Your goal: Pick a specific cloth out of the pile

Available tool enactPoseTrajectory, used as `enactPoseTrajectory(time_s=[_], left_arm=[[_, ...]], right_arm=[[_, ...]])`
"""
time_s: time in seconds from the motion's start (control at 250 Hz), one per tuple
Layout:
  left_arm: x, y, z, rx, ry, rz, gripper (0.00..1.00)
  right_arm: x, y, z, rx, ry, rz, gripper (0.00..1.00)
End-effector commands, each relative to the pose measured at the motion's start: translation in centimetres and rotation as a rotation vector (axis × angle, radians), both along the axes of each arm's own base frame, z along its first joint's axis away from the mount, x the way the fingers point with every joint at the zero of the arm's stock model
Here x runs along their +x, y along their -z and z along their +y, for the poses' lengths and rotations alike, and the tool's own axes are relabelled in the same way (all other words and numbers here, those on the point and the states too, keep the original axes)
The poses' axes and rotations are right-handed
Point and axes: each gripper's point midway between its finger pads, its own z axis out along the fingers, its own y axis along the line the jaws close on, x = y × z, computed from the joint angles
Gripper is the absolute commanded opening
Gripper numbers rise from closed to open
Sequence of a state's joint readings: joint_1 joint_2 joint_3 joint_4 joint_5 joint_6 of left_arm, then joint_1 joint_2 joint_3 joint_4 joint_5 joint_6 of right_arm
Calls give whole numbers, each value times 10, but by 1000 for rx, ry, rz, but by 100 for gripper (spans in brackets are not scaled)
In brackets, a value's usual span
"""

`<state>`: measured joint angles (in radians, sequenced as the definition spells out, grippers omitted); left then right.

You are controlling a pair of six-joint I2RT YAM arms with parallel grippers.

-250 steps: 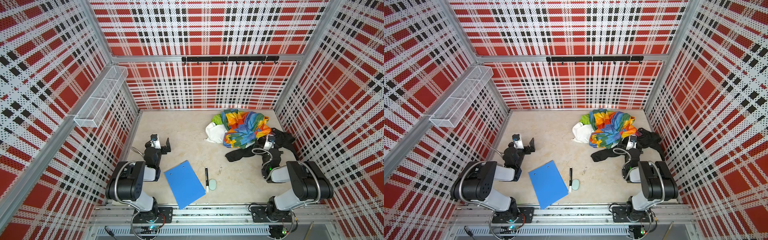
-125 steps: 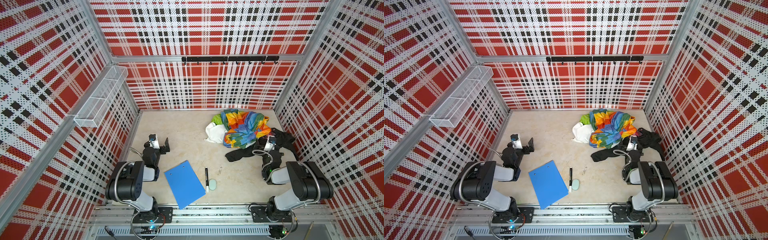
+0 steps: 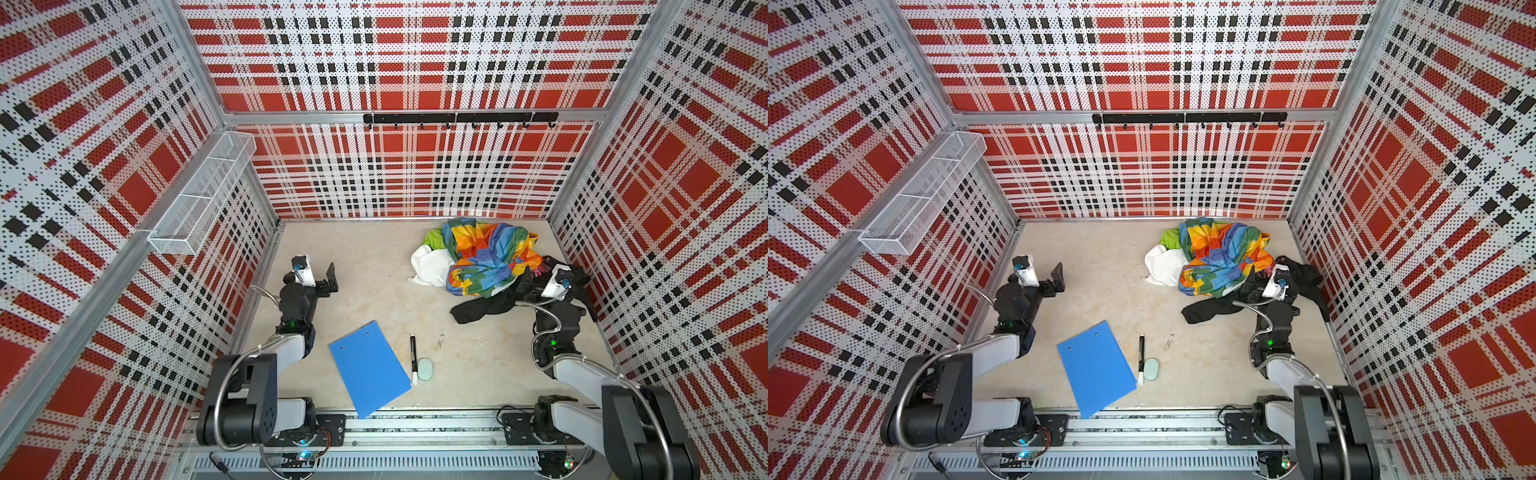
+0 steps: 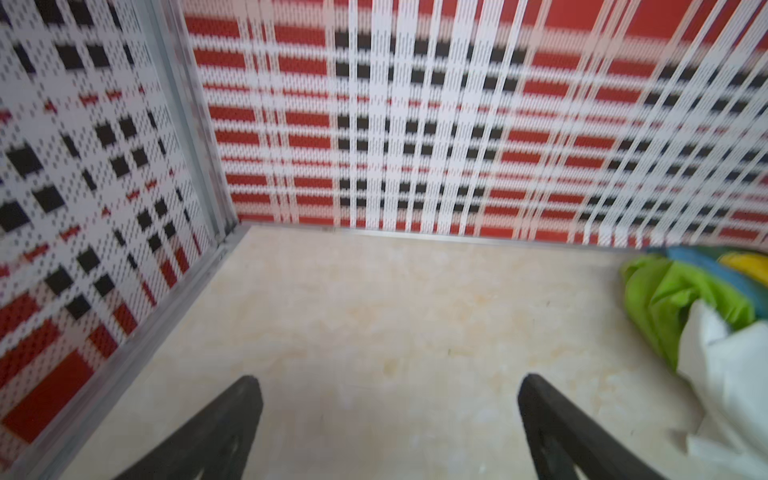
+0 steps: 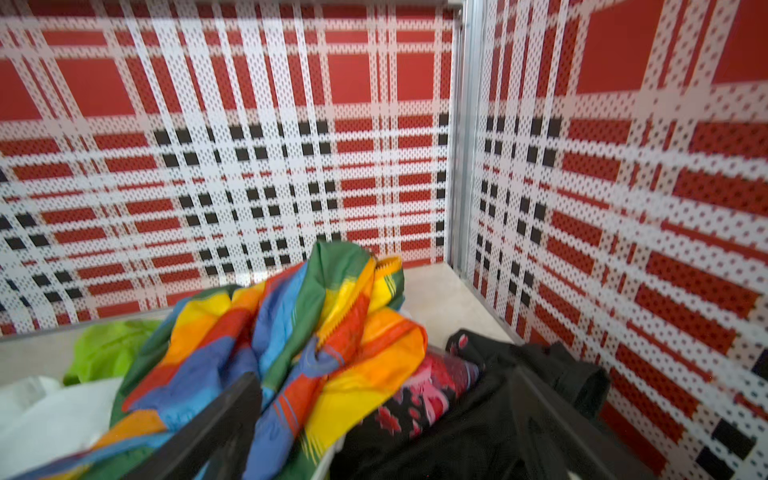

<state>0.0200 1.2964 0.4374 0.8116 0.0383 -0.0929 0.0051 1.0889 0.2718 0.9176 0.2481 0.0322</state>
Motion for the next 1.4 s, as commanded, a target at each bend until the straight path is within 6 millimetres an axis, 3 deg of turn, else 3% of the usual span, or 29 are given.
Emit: enactPoseTrajectory(time_s=[0.0,0.092,0.228,0.392,0.552,0.656,0.804,1.085,1.289,1.397], left_arm=[[3,-38,-14,-169,65,-15,99],[10,-69,-21,-317,94,4,99],[17,-101,-60,-346,223,103,99],[17,-133,-141,-274,496,203,99],[7,-135,-215,-121,689,259,99],[-2,-118,-253,-44,786,279,99],[-5,-91,-271,-79,844,359,99],[-18,-91,-288,-31,876,375,99],[-16,-84,-292,-36,885,395,99],[-17,-84,-292,-36,890,396,99]], right_arm=[[3,-16,0,26,1,65,100],[7,-41,1,87,-6,77,100],[16,-52,1,210,-3,169,100],[29,-42,-2,335,29,266,100],[52,-15,7,451,-91,390,100],[63,5,10,485,-130,468,100],[73,34,11,502,-133,570,100],[104,77,25,579,-218,672,93],[134,102,33,591,-243,715,70],[151,102,41,545,-240,712,46]])
